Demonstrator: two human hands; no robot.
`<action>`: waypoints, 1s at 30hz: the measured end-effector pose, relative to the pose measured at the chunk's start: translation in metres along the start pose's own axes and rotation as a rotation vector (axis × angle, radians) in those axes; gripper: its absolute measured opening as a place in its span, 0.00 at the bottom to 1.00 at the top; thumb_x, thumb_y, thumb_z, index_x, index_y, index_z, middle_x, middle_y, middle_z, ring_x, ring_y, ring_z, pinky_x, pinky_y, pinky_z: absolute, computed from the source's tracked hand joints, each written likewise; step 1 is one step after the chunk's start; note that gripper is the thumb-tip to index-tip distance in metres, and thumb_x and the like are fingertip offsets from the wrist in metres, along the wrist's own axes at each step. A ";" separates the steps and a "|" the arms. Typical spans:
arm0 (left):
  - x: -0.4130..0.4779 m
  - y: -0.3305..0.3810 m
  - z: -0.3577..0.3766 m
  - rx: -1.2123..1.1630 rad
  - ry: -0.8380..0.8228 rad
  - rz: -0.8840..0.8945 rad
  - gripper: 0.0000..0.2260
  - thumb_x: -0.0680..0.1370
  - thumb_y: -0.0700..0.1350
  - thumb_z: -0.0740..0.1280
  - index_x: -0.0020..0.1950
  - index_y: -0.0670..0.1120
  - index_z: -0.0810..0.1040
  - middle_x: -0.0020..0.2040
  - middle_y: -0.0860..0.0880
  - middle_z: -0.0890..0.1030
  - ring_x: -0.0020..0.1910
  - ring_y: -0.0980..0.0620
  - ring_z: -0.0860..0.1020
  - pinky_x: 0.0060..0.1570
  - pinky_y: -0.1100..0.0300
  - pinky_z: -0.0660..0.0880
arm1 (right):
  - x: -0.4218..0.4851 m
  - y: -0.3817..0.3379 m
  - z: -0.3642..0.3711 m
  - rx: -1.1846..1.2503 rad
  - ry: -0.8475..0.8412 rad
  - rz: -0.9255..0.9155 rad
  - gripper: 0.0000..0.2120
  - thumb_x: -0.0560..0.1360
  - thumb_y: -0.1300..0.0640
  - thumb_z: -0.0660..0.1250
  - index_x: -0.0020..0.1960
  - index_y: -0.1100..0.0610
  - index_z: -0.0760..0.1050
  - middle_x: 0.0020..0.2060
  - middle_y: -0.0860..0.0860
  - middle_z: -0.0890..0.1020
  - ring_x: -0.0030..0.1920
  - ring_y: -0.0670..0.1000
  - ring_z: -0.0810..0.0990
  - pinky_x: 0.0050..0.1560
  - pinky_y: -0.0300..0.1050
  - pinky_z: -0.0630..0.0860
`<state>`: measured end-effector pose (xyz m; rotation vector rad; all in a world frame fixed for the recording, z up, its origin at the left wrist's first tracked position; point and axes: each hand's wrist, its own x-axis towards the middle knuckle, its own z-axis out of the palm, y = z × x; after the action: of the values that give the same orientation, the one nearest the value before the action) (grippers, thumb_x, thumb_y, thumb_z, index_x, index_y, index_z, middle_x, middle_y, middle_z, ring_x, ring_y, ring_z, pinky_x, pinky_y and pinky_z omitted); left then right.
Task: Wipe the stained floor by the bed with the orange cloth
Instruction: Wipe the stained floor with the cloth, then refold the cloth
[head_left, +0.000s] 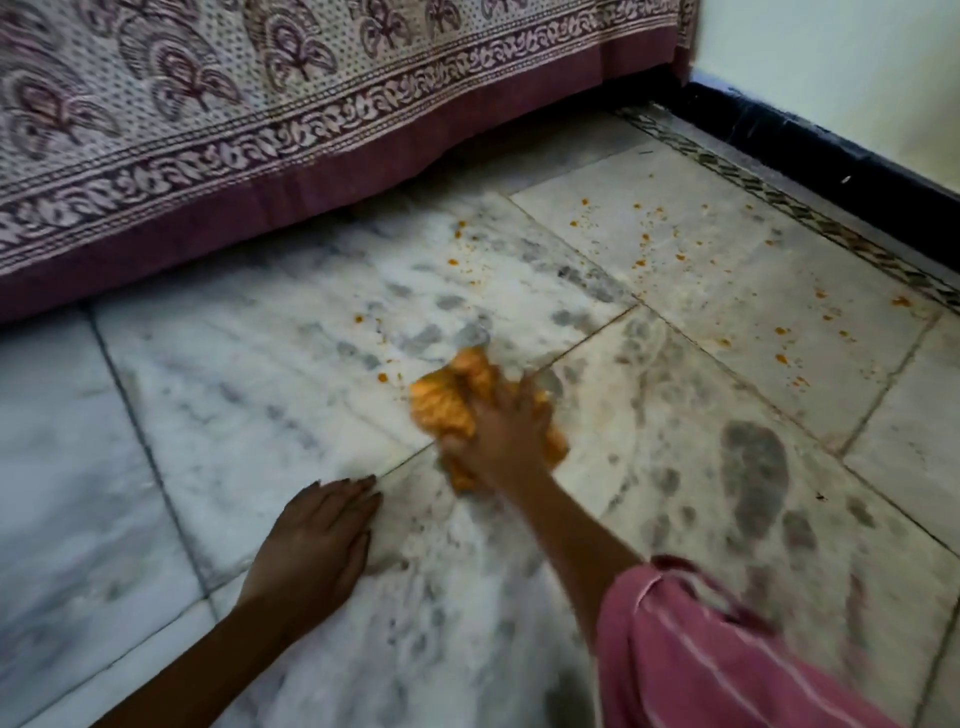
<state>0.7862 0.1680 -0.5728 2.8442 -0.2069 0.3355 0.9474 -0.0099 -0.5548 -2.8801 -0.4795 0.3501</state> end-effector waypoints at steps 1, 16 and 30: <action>-0.002 -0.004 0.000 -0.003 0.032 -0.030 0.20 0.78 0.48 0.54 0.56 0.40 0.81 0.58 0.42 0.80 0.53 0.42 0.79 0.59 0.50 0.67 | -0.019 -0.016 0.007 0.007 -0.010 -0.087 0.41 0.61 0.31 0.46 0.73 0.40 0.56 0.76 0.51 0.52 0.74 0.64 0.43 0.68 0.68 0.41; -0.021 -0.023 0.008 -0.131 0.132 -0.264 0.18 0.77 0.45 0.56 0.60 0.38 0.78 0.62 0.40 0.77 0.59 0.39 0.75 0.60 0.45 0.70 | 0.011 0.021 -0.012 -0.004 -0.001 0.230 0.36 0.69 0.32 0.56 0.74 0.40 0.51 0.76 0.52 0.51 0.73 0.66 0.49 0.68 0.68 0.53; -0.017 -0.020 -0.006 -0.226 0.096 -0.323 0.19 0.74 0.48 0.57 0.56 0.40 0.80 0.56 0.42 0.80 0.56 0.42 0.75 0.59 0.52 0.68 | -0.077 -0.043 -0.071 0.037 -0.271 -0.343 0.21 0.66 0.54 0.75 0.59 0.49 0.78 0.54 0.48 0.79 0.53 0.47 0.76 0.54 0.42 0.70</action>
<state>0.7719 0.1901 -0.5762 2.5735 0.2187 0.3525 0.8826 -0.0075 -0.4618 -2.6552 -0.9836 0.6818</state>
